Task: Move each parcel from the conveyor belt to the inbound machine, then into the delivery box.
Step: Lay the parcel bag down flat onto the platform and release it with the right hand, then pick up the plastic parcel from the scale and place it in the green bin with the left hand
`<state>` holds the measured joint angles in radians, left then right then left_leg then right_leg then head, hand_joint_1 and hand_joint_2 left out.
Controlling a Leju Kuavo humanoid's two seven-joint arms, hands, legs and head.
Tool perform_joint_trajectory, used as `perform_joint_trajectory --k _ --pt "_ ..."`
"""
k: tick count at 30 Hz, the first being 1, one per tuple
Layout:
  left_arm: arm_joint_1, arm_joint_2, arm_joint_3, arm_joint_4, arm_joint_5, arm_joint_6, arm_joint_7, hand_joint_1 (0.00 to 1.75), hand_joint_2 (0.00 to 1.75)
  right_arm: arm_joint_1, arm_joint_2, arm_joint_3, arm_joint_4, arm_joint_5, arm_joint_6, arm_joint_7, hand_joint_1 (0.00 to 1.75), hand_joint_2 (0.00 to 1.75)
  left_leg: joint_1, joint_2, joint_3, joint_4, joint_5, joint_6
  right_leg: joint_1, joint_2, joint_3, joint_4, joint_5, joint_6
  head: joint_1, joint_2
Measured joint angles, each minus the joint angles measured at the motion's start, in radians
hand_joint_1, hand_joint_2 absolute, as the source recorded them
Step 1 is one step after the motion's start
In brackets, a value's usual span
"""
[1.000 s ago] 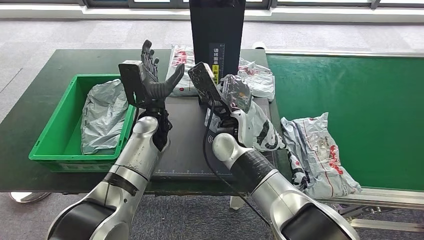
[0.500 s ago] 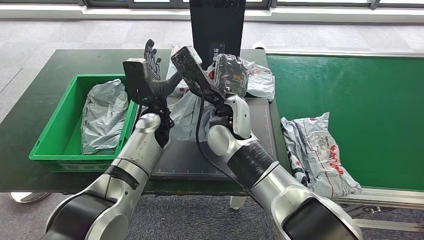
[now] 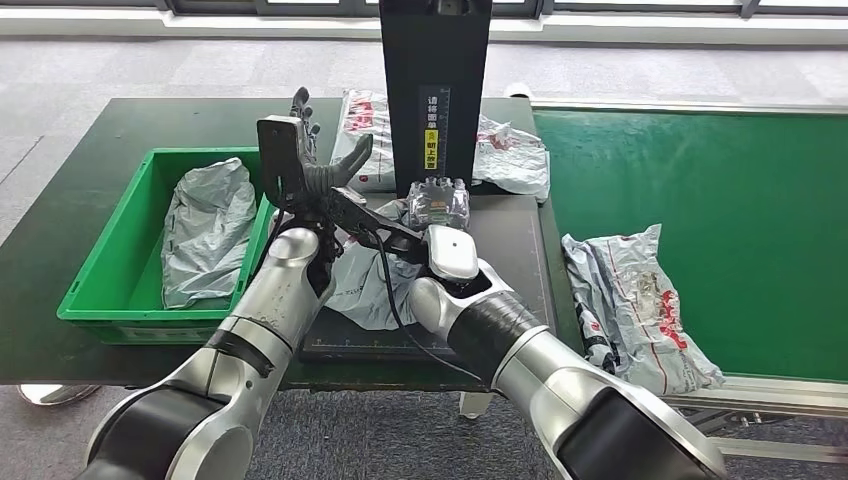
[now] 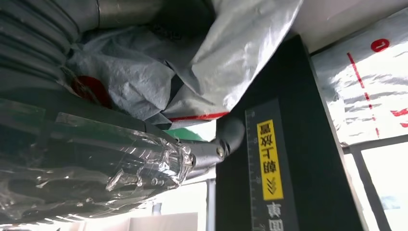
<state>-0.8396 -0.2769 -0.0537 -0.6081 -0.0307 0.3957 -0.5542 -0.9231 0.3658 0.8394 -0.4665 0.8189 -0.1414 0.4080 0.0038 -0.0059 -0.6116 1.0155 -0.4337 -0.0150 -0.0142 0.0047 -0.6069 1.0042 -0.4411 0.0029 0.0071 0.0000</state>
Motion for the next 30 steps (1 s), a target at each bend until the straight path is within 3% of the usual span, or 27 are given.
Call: perform_joint_trajectory --k 4,22,26,30 --pt "0.008 0.001 0.01 -0.002 -0.032 0.012 0.015 0.0 1.75 -0.005 -0.01 -0.019 0.016 0.069 0.029 -0.005 0.0 0.0 0.0 0.0 0.0 0.0 0.0 0.0 0.0 0.0 0.0 0.0 0.0 0.0 0.0 0.0" --pt "0.015 0.015 0.04 -0.06 -0.094 0.054 0.027 0.0 1.75 0.028 -0.042 -0.155 -0.004 0.172 -0.073 -0.085 0.0 0.0 0.0 0.0 0.0 0.0 0.0 0.0 0.0 0.0 0.0 0.0 0.001 0.0 0.0 0.0" --pt "0.03 0.03 0.045 -0.078 -0.196 0.173 0.037 0.0 1.75 0.056 -0.04 -0.224 -0.074 0.216 -0.122 -0.149 0.0 0.0 0.0 0.0 0.0 0.0 0.0 0.0 0.0 0.0 0.001 0.0 0.001 0.0 0.0 0.0" --pt "0.029 0.064 0.089 -0.076 -0.395 0.288 0.089 0.0 1.75 0.106 -0.029 -0.284 -0.205 0.234 -0.198 -0.237 0.0 0.0 0.001 0.0 0.0 0.0 0.0 0.0 0.001 0.0 0.0 0.0 0.001 0.0 0.0 0.0"
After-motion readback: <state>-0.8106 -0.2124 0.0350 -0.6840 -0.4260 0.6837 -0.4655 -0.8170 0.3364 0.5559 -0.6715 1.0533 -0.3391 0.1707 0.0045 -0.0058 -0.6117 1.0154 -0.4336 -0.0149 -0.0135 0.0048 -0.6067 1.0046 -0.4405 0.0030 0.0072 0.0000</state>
